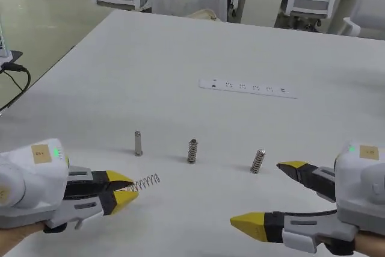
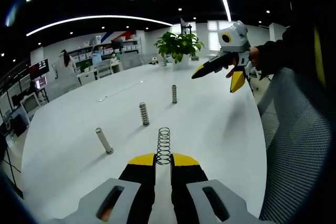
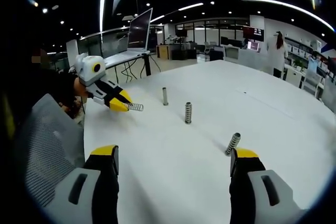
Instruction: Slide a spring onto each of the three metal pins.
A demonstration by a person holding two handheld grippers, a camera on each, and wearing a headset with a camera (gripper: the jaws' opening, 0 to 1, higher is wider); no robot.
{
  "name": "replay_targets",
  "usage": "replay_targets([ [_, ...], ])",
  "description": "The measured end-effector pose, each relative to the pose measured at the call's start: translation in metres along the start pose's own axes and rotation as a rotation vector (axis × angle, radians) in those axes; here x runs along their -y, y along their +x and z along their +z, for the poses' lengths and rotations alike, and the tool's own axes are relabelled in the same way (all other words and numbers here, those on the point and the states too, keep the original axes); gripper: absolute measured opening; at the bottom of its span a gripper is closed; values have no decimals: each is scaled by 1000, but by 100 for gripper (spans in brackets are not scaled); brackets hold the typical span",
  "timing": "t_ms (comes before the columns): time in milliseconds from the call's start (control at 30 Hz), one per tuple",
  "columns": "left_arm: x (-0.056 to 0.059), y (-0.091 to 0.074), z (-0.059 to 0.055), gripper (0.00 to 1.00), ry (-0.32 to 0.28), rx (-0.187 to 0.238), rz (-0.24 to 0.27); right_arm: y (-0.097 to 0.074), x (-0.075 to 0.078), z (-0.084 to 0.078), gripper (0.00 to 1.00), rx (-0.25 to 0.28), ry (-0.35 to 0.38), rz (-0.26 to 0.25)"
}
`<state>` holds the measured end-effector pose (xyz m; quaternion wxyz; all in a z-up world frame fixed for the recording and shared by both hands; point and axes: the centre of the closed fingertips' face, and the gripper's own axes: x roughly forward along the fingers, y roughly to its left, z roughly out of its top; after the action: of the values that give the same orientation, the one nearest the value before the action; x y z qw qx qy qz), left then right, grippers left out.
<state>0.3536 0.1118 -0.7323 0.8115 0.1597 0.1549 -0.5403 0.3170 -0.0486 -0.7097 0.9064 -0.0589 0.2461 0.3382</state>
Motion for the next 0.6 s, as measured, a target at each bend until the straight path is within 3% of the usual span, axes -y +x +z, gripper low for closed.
replay_targets([
  [600,17,-1,12,3,21,25,-29,27,-38,16,75,-31,-92,143],
])
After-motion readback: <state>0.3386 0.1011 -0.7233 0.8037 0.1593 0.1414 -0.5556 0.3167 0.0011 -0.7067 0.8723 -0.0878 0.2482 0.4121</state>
